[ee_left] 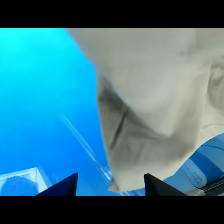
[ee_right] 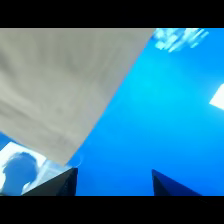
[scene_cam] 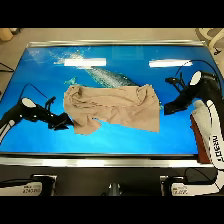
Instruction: Fold the shirts.
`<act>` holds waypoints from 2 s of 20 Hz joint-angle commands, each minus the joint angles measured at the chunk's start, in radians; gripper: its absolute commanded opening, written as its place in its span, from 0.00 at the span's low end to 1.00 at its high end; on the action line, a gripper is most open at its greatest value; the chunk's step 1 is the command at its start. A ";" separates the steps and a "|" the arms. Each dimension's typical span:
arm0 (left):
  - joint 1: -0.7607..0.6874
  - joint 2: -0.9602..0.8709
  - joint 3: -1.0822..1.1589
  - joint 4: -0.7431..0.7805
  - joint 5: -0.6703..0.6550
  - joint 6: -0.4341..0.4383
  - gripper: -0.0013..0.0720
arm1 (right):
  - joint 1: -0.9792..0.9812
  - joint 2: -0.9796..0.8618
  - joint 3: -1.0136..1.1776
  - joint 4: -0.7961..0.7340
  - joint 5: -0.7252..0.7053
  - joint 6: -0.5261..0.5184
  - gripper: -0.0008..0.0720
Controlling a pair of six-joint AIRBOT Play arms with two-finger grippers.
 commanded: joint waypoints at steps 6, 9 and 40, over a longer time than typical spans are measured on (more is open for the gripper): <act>-0.148 0.007 -0.097 -0.066 0.207 0.002 0.53 | -0.011 0.037 -0.285 0.134 -0.057 -0.032 0.92; -0.154 0.010 -0.096 -0.066 0.198 0.005 0.05 | -0.011 0.037 -0.360 0.227 -0.161 -0.032 0.92; -0.154 0.651 1.114 0.326 0.486 -0.182 0.05 | 0.072 0.799 0.419 0.041 -0.461 -0.151 0.03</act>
